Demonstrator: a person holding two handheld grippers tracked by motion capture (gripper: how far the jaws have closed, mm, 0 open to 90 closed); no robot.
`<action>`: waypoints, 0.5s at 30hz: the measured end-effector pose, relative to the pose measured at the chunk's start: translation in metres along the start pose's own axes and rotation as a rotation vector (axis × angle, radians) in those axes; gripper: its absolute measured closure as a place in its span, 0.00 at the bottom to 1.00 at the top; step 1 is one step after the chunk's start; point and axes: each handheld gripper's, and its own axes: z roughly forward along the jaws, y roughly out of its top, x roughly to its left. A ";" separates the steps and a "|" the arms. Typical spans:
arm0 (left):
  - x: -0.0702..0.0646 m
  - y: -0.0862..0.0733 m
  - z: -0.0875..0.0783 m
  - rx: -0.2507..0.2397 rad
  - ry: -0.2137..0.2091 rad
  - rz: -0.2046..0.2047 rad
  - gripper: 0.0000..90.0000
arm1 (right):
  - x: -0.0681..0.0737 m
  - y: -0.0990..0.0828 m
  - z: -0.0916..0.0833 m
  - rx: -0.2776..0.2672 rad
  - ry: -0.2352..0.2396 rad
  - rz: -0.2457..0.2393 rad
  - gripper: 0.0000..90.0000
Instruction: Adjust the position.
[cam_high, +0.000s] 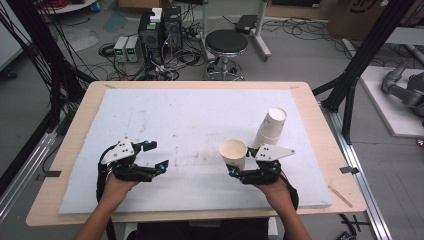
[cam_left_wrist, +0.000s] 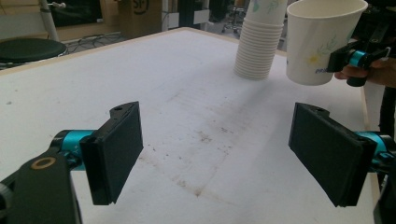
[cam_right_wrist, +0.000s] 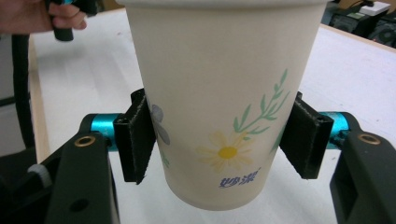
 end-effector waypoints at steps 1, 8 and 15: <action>0.000 -0.001 -0.001 -0.002 0.001 0.001 0.20 | -0.001 -0.001 0.000 -0.009 -0.005 0.006 0.39; 0.000 -0.007 -0.003 0.003 0.016 0.001 0.20 | -0.005 -0.004 0.001 -0.044 -0.028 0.029 0.38; 0.004 -0.009 -0.007 -0.012 0.039 -0.013 0.20 | -0.006 -0.002 0.005 -0.063 -0.033 0.041 0.38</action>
